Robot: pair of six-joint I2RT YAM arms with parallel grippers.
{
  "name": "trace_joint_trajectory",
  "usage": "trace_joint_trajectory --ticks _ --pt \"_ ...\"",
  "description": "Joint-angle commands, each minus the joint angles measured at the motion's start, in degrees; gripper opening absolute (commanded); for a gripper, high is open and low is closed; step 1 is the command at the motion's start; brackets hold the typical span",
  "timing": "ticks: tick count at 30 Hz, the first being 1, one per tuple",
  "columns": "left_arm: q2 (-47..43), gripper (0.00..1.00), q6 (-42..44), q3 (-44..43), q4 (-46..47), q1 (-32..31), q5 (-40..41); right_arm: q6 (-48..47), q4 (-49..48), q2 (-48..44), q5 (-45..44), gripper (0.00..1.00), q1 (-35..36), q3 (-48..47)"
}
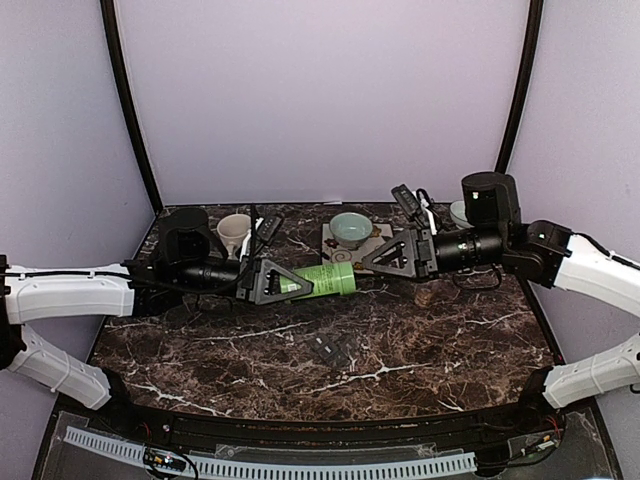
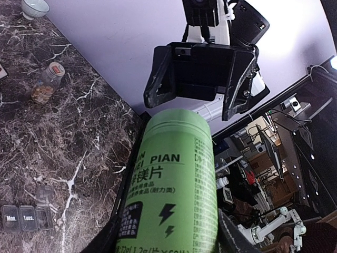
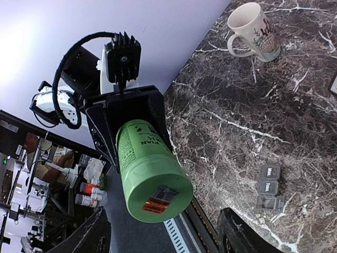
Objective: Sort the pills into containers
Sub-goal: Unscrew the lid of the pill bottle.
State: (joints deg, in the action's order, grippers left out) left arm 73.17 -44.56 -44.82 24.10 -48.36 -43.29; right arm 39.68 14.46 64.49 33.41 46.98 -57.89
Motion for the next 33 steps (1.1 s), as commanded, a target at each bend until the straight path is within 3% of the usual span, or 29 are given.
trace_joint_trajectory --ticks 1,13,33 --pt "-0.4 0.0 1.7 -3.1 -1.1 0.4 -4.9 1.1 -1.9 0.2 5.6 0.7 -0.2 0.0" --pt "1.4 0.0 0.9 -4.7 -0.9 1.5 -10.7 5.4 -5.1 1.1 12.4 0.71 0.2 0.0" --pt "3.0 0.0 -1.2 -5.9 2.6 2.0 -13.5 7.2 -5.6 5.3 11.8 0.68 3.3 -1.3"
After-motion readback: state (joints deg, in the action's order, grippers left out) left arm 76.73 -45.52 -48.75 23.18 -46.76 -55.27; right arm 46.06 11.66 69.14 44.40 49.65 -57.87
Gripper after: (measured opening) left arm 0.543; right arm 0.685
